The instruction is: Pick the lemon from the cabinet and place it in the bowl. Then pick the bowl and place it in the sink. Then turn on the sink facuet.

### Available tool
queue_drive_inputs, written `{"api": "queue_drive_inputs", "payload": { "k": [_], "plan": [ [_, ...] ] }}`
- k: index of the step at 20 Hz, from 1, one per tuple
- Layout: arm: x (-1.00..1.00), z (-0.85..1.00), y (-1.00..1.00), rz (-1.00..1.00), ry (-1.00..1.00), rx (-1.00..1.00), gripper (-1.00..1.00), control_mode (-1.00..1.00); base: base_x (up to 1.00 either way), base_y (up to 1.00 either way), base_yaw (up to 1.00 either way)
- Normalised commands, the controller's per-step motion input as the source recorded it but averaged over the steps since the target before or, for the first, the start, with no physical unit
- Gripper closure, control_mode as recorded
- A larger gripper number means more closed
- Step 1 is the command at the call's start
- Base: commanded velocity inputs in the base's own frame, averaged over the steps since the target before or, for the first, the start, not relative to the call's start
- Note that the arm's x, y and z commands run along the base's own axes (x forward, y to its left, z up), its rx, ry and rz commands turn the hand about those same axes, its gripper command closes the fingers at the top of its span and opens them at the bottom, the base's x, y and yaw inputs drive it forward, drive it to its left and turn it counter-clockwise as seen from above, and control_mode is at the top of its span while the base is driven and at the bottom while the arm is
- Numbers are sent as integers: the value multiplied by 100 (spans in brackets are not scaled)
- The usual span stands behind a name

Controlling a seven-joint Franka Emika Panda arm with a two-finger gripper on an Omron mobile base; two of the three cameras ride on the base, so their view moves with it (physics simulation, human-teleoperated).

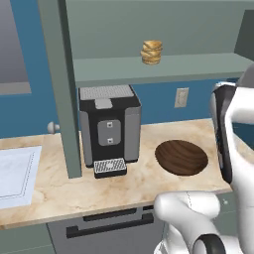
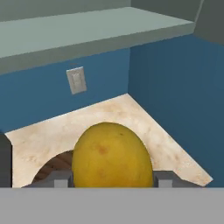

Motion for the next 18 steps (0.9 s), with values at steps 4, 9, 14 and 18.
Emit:
{"api": "queue_drive_inputs", "payload": {
  "k": [4,9,14,18],
  "plan": [
    [-65,-94,48,8,10,0,100,-100,0,0,0],
    [-4,-100,56,18,2,0,100,-100,0,0,0],
    [49,-97,51,17,5,0,100,-100,0,0,0],
    [53,-62,16,12,15,0,100,-100,0,0,0]
  ]
}}
